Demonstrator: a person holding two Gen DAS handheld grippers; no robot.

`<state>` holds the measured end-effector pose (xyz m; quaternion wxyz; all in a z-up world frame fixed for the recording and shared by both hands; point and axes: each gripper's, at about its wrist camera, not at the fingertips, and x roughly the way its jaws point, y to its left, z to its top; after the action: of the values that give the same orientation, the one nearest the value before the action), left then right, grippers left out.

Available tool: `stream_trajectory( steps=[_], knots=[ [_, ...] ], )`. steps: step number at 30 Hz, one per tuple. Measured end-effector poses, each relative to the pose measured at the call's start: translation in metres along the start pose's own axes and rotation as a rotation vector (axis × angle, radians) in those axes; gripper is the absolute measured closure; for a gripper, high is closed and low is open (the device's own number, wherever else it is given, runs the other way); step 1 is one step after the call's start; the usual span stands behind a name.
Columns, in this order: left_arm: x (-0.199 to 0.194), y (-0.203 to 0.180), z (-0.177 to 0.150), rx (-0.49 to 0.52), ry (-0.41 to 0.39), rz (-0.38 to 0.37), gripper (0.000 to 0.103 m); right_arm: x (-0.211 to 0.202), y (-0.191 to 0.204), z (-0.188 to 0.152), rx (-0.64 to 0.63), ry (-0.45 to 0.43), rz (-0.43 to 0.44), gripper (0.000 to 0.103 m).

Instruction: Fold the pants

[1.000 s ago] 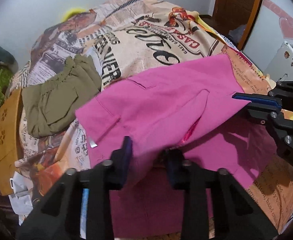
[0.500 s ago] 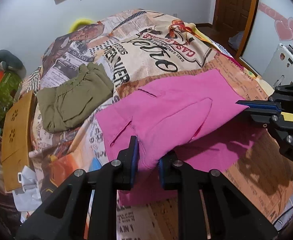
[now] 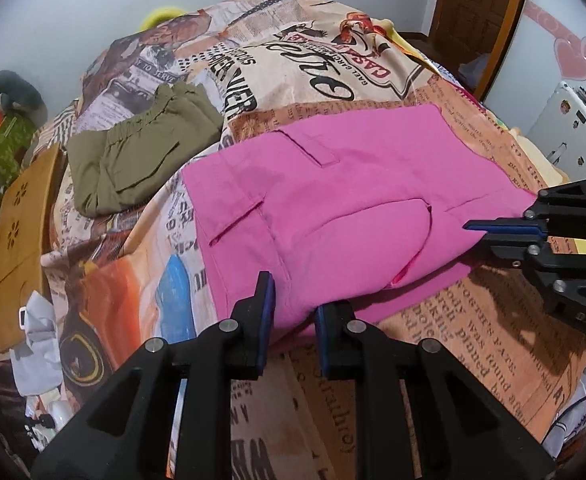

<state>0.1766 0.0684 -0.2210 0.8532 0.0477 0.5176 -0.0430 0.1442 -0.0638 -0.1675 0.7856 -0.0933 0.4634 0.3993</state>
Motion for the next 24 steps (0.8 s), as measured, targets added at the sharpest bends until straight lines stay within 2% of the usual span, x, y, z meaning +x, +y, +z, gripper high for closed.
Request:
stream_trajectory(
  steps=[6,9,10,11,13,18,24],
  knots=[
    [-0.008,0.007,-0.013,-0.037,0.009,0.004,0.068,0.003,-0.005,-0.006,0.055,0.037,0.007,0.094],
    [-0.013,0.019,-0.017,-0.081,0.014,0.005,0.055,-0.003,-0.006,-0.010,0.078,0.029,-0.031,0.072],
    [-0.016,0.024,-0.019,-0.098,0.010,0.003,0.053,-0.006,-0.008,-0.011,0.083,0.021,-0.044,0.059],
    [-0.019,0.029,-0.020,-0.116,0.002,0.003,0.051,-0.011,-0.009,-0.013,0.088,0.009,-0.053,0.055],
    [-0.024,0.037,-0.021,-0.144,-0.010,0.011,0.048,-0.020,-0.014,-0.016,0.103,-0.011,-0.060,0.055],
    [-0.030,0.049,-0.019,-0.185,-0.027,0.025,0.048,-0.041,-0.035,-0.023,0.177,-0.055,-0.097,0.053],
    [-0.020,0.062,-0.014,-0.277,0.019,-0.052,0.048,-0.060,-0.066,-0.040,0.286,-0.082,-0.158,0.052]
  ],
)
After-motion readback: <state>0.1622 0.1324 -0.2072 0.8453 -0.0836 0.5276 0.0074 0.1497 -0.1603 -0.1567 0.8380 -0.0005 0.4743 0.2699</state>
